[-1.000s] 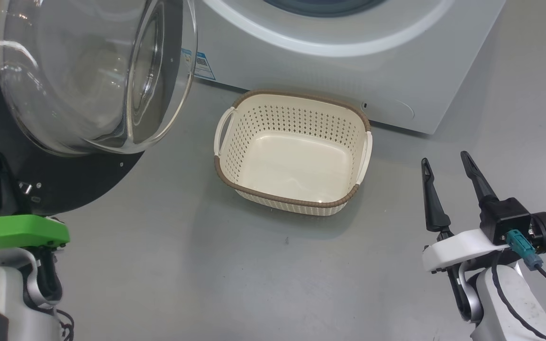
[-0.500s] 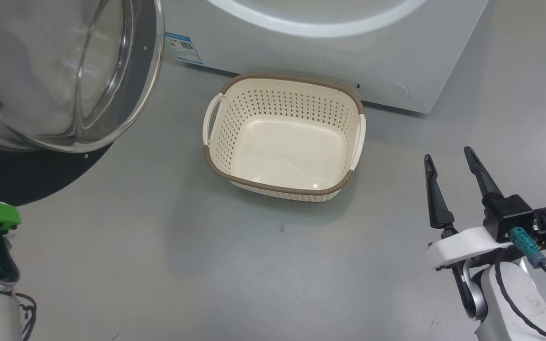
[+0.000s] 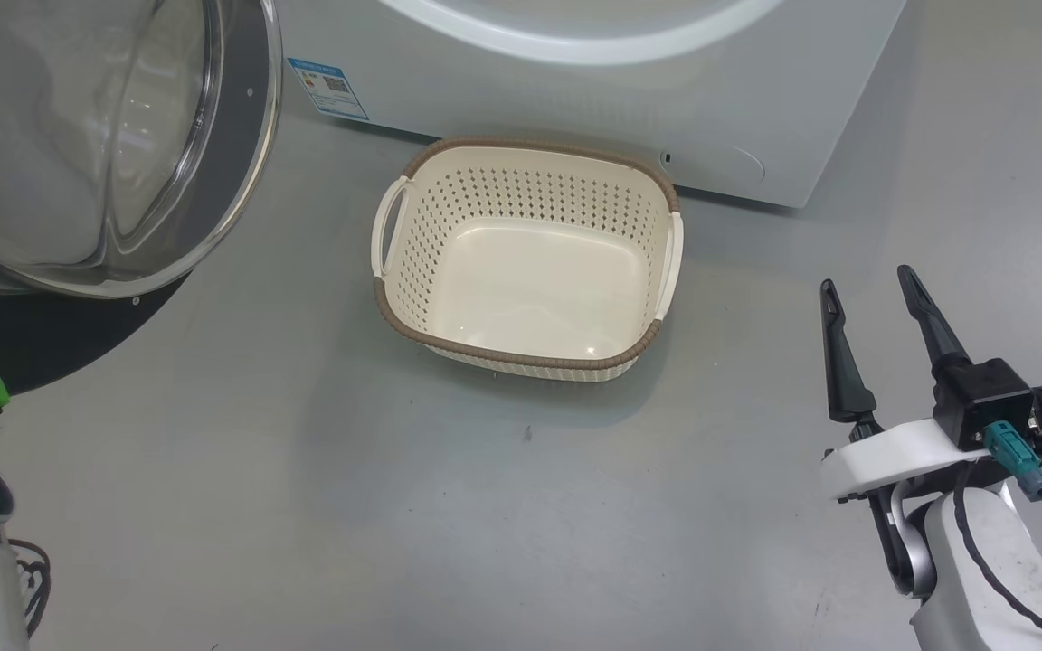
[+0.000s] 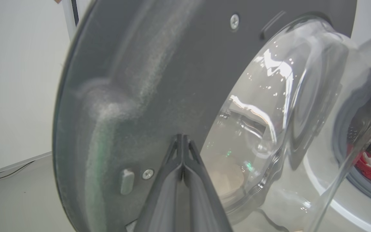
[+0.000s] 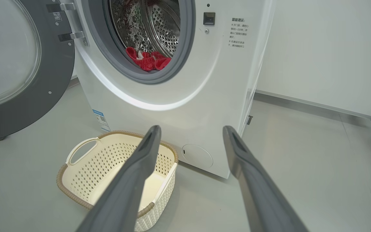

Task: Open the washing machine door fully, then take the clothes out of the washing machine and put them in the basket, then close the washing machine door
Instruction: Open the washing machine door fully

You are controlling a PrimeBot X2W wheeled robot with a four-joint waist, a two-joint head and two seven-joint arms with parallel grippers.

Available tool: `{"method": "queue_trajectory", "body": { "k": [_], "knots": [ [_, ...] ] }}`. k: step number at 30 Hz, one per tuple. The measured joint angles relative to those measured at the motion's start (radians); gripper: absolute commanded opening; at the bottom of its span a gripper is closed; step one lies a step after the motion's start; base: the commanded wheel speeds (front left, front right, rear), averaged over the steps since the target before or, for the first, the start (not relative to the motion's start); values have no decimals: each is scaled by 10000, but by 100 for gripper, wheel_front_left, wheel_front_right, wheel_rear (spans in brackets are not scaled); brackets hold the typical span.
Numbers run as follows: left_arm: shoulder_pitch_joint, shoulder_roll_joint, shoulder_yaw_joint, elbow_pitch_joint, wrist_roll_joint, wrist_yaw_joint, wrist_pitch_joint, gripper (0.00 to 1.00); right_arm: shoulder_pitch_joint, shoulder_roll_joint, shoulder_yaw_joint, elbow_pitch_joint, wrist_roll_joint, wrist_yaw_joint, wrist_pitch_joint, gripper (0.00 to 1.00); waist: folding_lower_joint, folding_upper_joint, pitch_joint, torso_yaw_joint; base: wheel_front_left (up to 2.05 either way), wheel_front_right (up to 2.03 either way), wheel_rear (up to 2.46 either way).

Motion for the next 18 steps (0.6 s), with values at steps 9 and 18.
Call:
{"method": "queue_trajectory", "body": {
  "k": [9, 18],
  "knots": [
    [185, -698, -614, -811, 809, -694, 0, 0, -15, 159, -92, 86, 21, 15, 0, 100, 0, 0, -426, -134, 0, 0, 0],
    [1303, -1419, -1402, -1778, 1735, -1478, 0, 88, -7, 362, -50, 205, 111, 102, 0, 100, 0, 0, -878, -525, 0, 0, 0]
  ]
}}
